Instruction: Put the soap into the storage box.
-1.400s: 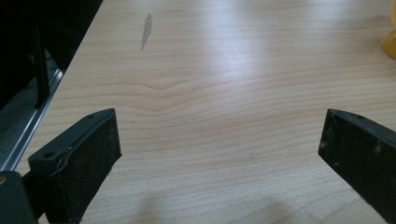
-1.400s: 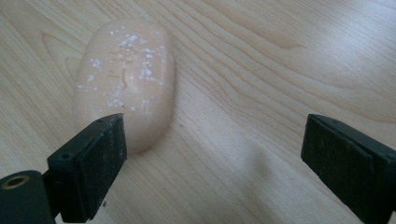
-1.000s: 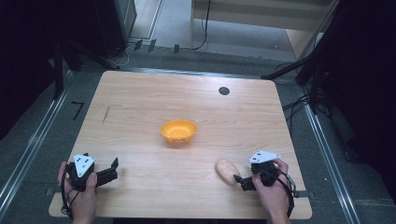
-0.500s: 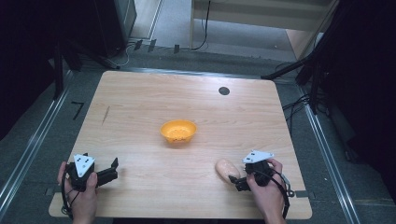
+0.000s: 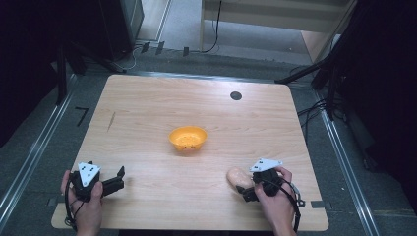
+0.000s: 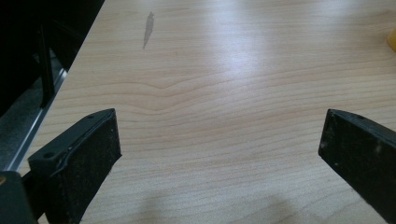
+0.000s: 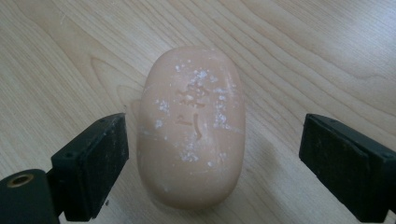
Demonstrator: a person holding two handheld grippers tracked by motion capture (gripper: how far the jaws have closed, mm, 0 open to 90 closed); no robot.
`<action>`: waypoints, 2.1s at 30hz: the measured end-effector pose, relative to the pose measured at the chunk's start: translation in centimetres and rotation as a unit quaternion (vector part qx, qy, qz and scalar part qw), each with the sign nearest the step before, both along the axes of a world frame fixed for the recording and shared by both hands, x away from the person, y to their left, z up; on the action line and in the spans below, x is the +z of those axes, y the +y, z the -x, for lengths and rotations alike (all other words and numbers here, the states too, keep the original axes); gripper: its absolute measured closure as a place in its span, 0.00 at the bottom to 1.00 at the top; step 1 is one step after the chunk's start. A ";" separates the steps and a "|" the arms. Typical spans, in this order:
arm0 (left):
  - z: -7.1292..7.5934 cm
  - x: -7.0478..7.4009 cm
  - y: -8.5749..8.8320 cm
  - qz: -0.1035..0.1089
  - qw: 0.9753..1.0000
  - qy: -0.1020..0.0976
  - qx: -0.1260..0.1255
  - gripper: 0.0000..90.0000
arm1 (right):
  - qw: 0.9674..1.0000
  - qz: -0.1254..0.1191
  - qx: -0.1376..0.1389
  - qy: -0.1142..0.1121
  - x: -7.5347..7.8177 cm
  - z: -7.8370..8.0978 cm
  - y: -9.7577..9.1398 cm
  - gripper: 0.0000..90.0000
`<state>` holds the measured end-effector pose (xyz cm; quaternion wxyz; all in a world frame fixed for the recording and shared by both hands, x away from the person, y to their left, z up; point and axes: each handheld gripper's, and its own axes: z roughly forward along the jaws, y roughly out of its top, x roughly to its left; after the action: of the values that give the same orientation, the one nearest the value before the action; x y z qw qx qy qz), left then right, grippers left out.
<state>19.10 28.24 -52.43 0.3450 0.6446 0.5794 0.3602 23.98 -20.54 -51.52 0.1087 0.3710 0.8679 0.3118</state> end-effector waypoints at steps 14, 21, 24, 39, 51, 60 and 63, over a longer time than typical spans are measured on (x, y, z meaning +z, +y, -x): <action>0.0 0.0 0.0 -0.003 1.000 0.002 -0.001 0.00 | 1.000 0.011 -0.013 0.002 -0.6 -0.1 1.1 0.14; 0.0 0.0 -0.1 -0.002 1.000 0.003 -0.002 0.00 | 1.000 0.020 -0.013 0.013 -1.0 -0.2 1.5 0.16; 0.0 0.0 -0.1 -0.002 1.000 0.003 -0.002 0.00 | 0.999 0.021 -0.018 0.016 -1.1 -0.2 1.5 0.19; -0.1 0.0 -0.1 -0.002 1.000 0.004 -0.003 0.00 | 0.999 0.027 -0.016 0.024 -1.2 -0.5 1.9 0.27; -0.1 0.0 -0.1 -0.001 1.000 0.004 -0.004 0.00 | 0.999 0.034 -0.017 0.029 -1.2 -0.6 2.1 0.25; -0.1 0.0 -0.1 -0.001 1.000 0.005 -0.005 0.00 | 0.999 0.034 0.006 0.026 -1.0 -0.6 2.2 0.36; -0.1 0.0 -0.1 -0.001 1.000 0.004 -0.004 0.00 | 0.999 0.036 0.007 0.029 -0.9 -0.7 2.2 0.37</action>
<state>19.16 28.18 -52.44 0.3433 0.6491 0.5775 0.3568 24.64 -18.32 -52.43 0.0946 0.3700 0.8837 0.2706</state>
